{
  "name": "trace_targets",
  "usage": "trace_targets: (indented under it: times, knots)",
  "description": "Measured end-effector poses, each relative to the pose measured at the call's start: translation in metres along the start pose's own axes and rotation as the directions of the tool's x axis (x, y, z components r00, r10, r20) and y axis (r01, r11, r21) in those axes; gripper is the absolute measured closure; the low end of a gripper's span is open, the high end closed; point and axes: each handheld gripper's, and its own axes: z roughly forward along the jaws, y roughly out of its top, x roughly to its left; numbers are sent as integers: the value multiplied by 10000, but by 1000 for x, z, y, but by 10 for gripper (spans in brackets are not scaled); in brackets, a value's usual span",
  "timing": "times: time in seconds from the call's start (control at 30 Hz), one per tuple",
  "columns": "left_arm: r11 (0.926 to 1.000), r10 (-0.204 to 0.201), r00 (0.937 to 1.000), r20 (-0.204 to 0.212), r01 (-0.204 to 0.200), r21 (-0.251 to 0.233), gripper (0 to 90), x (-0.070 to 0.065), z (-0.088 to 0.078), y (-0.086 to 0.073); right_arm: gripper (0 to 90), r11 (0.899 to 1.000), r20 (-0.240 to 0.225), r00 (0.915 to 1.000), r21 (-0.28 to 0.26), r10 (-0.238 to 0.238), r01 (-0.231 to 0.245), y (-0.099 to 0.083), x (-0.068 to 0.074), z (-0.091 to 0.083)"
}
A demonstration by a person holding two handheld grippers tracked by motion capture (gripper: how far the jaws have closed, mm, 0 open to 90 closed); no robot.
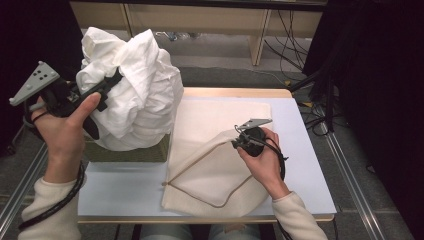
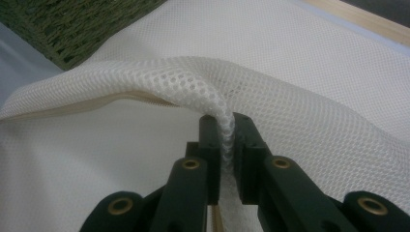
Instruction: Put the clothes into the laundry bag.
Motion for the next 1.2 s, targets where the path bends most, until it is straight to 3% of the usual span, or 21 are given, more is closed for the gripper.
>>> trace_targets:
  times: [0.07, 0.17, 0.2, 0.23, 0.3, 0.5, 0.77, 0.87, 0.97, 1.07, 1.17, 1.2]
  knots:
    - [10000, -27, 9998, 209, 28, -48, 697, -5, -3, 2, 844, 9993, -6, 9994, 31, 359, -359, 0, 2, -1]
    - [9998, 70, 9979, 650, -57, -197, 697, -12, -6, 6, 846, 9999, -47, 9999, -95, 136, -136, 0, 1, -1]
    - [9997, 123, 9971, 749, -108, -201, 696, -16, -8, 8, 846, 9998, -7, 9999, -111, -136, 136, 0, 0, -1]
    - [9998, -48, 9964, 851, 66, -205, 696, -19, -9, 9, 847, 9999, -56, 10000, -99, -67, 67, 0, 0, -2]
    - [9997, 164, 9953, 953, -148, -179, 695, -22, -13, 10, 848, 9994, -39, 9994, -62, 337, -337, 1, 2, -3]
    - [10000, 22, 9895, 1443, -13, -64, 695, -34, -21, 10, 848, 9993, -74, 9993, -96, 364, -365, 0, 1, -4]
    - [9993, -93, 9760, 2177, 10, 381, 695, -51, -26, 0, 848, 9995, -57, 9995, -87, 318, -319, 1, 2, -4]
    - [9975, -367, 9648, 2605, 194, 685, 694, -59, -26, -8, 848, 9998, -31, 9999, -148, 122, -122, 1, 0, -4]
    - [9911, -810, 9453, 3159, 429, 1259, 693, -70, -25, -20, 848, 9997, -23, 9998, -170, 180, -180, 1, 1, -4]
    - [9804, -1218, 9215, 3688, 537, 1897, 693, -81, -21, -34, 848, 9998, -38, 9999, -119, 151, -151, 1, 1, -4]
    - [9624, -1516, 9012, 4061, 409, 2686, 691, -92, -12, -52, 848, 9998, -19, 10000, -177, 63, -63, 0, 1, -4]
    - [9583, -1354, 9078, 3970, 181, 2853, 690, -93, -7, -59, 848, 9996, -29, 9998, -192, 205, -206, 0, 2, -4]
